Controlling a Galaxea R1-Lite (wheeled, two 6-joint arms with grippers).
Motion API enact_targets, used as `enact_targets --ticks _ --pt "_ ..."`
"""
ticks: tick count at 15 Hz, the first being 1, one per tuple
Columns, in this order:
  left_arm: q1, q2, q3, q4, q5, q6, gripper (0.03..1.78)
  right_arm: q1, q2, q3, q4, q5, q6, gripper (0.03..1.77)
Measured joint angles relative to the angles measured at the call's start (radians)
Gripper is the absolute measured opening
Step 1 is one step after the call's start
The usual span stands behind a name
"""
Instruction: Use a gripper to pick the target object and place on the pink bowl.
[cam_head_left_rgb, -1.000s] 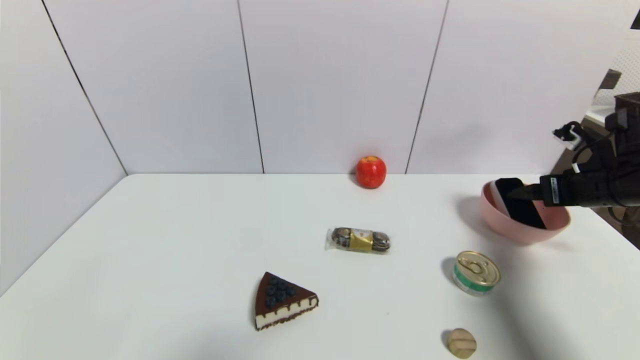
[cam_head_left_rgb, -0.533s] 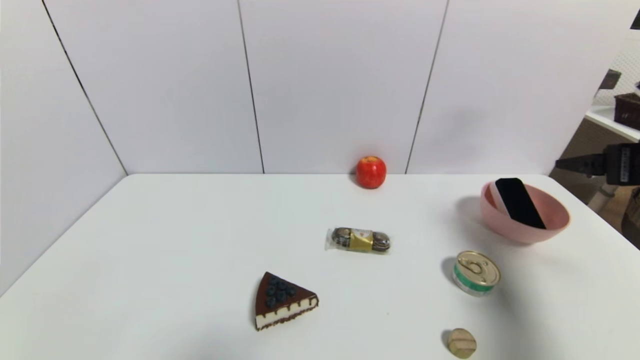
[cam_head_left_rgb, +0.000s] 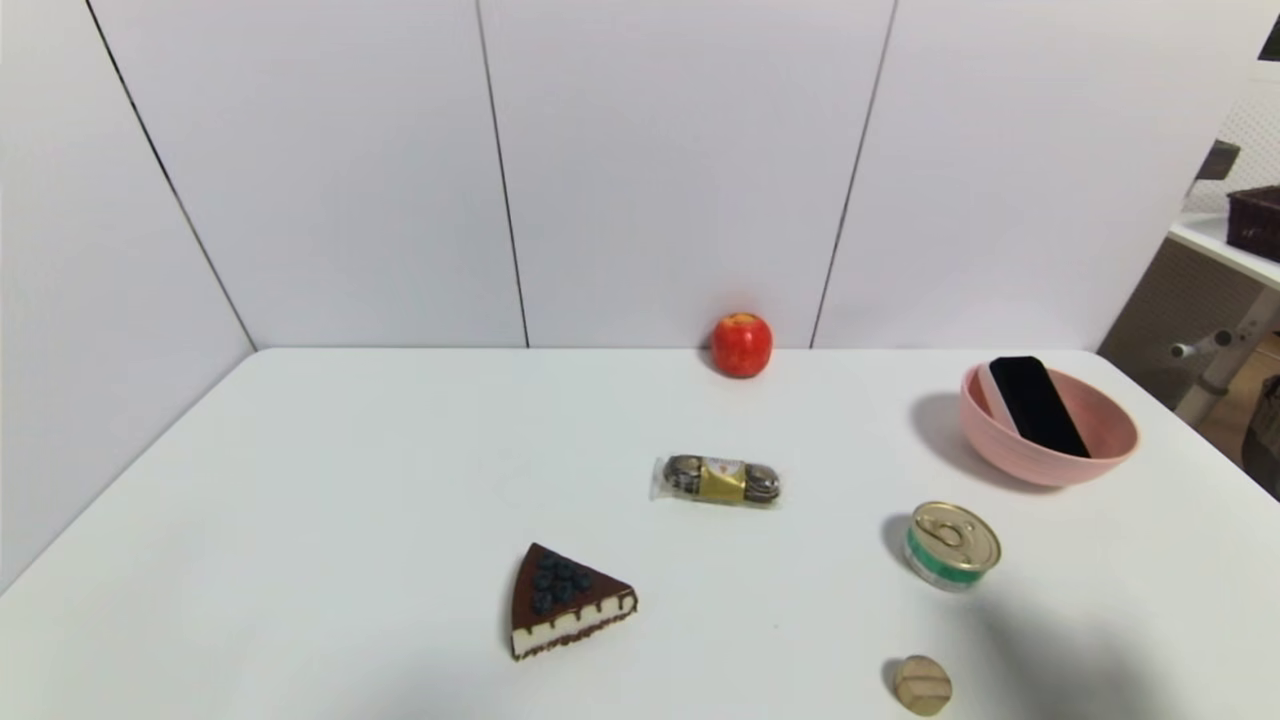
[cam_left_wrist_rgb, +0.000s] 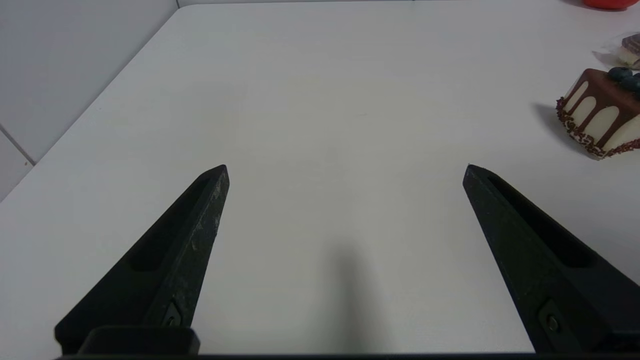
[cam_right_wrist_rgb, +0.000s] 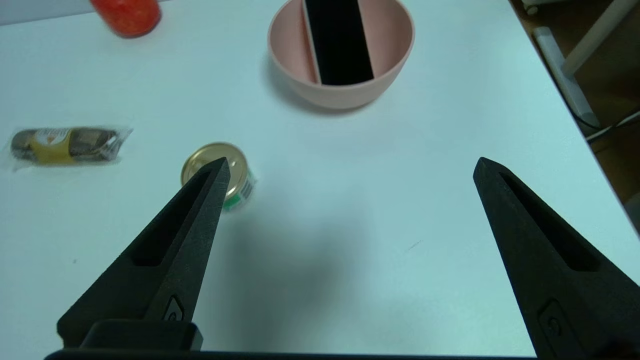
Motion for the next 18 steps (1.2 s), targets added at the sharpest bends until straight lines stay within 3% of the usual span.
enact_targets --ticks 6,8,10,18 --pt "0.000 0.000 0.000 0.000 0.000 0.000 1.69 0.061 -0.496 0.488 -0.187 -0.016 -0.005 1.69" --pt "0.000 0.000 0.000 0.000 0.000 0.000 1.69 0.058 -0.619 0.595 -0.204 0.021 -0.029 1.69" --pt "0.000 0.000 0.000 0.000 0.000 0.000 1.69 0.056 -0.700 0.635 -0.225 0.050 -0.060 1.69" --pt "0.000 0.000 0.000 0.000 0.000 0.000 1.69 0.056 -0.764 0.650 -0.225 0.043 -0.031 1.69"
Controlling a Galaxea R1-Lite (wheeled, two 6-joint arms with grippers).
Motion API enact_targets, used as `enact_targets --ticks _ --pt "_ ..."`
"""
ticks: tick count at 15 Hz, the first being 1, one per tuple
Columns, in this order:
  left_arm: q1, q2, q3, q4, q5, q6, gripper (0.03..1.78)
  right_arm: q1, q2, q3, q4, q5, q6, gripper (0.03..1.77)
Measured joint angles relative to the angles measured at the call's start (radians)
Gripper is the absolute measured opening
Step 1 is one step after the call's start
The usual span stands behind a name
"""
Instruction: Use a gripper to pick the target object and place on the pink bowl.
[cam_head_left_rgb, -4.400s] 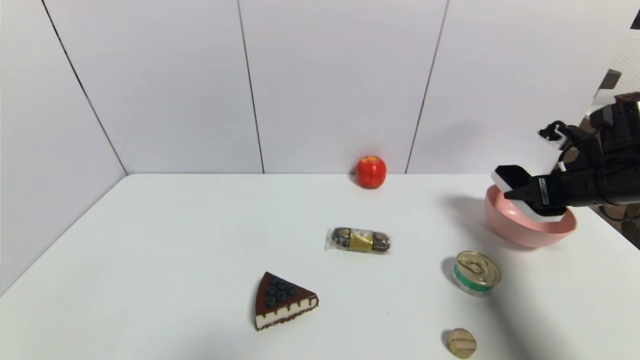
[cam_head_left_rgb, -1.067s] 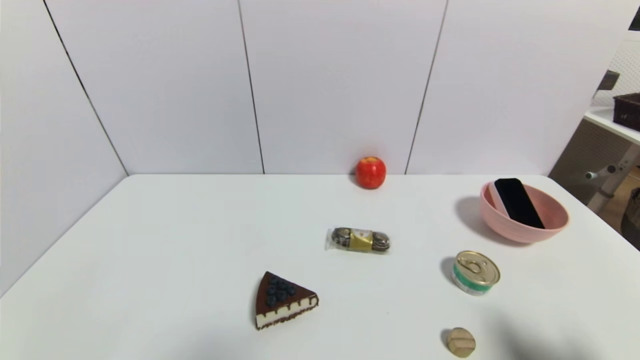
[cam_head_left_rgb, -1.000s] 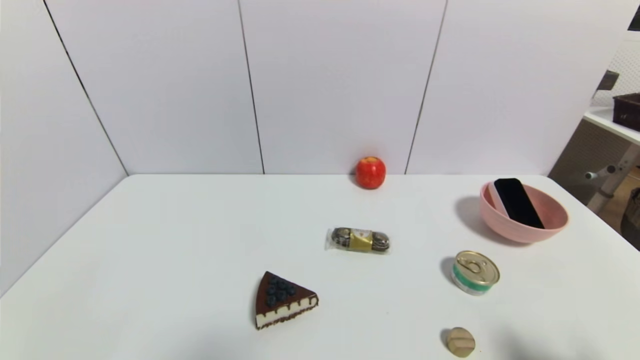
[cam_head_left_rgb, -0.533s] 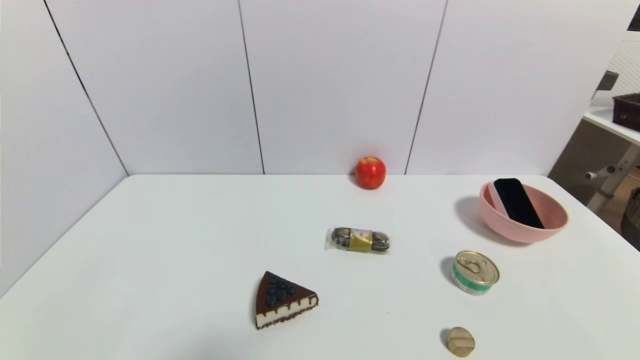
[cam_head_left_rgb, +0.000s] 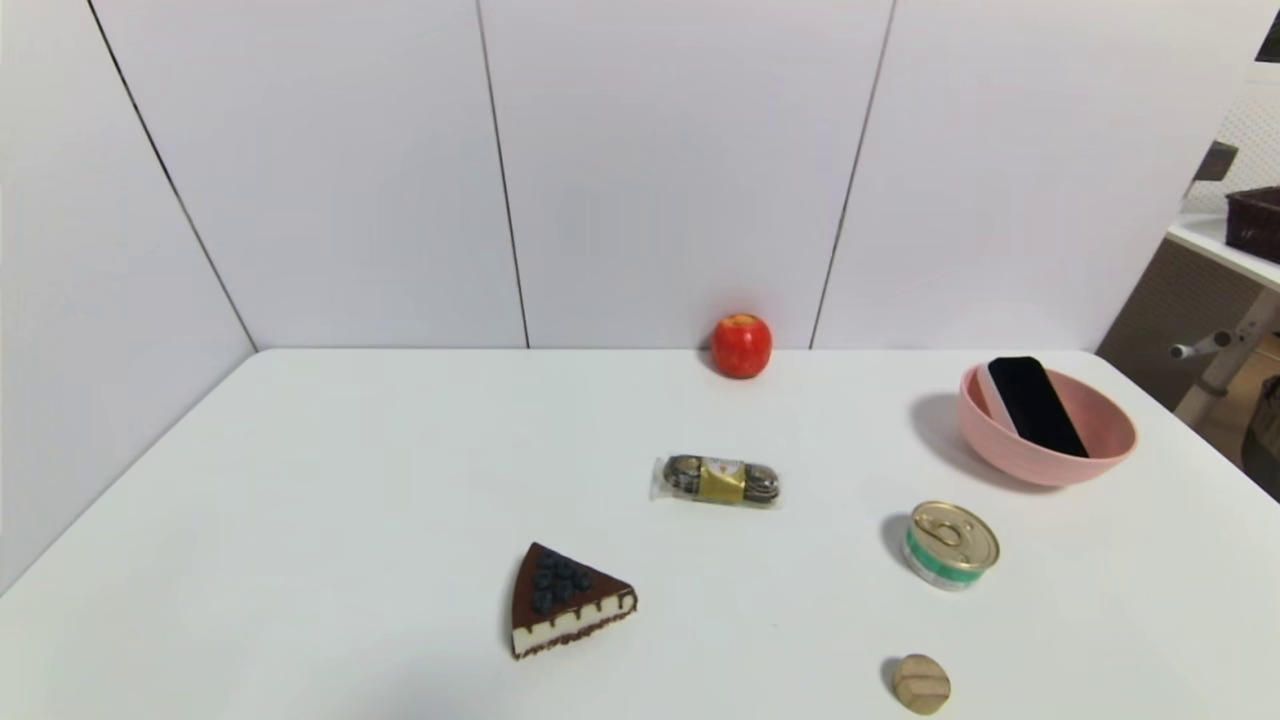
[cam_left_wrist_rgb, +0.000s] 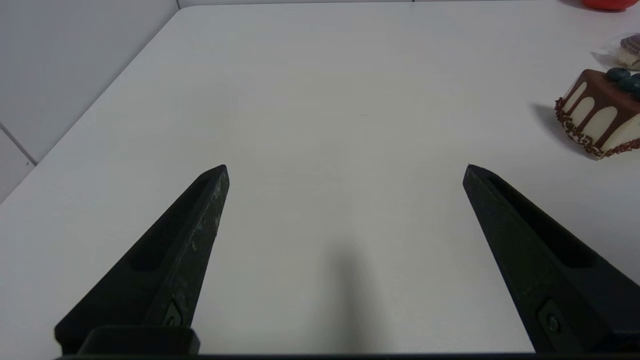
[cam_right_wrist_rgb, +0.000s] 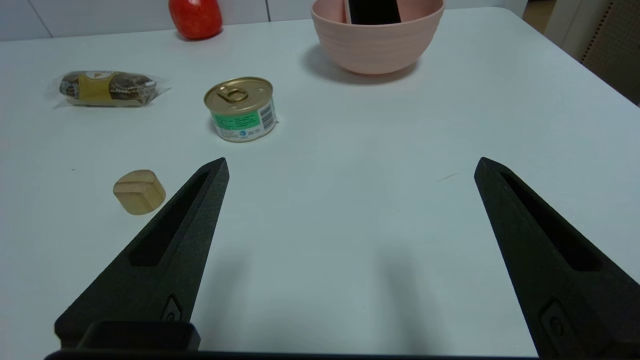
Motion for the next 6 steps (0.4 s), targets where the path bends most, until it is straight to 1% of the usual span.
enact_targets --ticks 3,6 --pt "0.000 0.000 0.000 0.000 0.000 0.000 1.69 0.000 0.000 0.000 0.000 0.004 -0.020 1.69" --pt "0.000 0.000 0.000 0.000 0.000 0.000 1.69 0.000 0.001 0.000 0.000 0.001 -0.006 1.69"
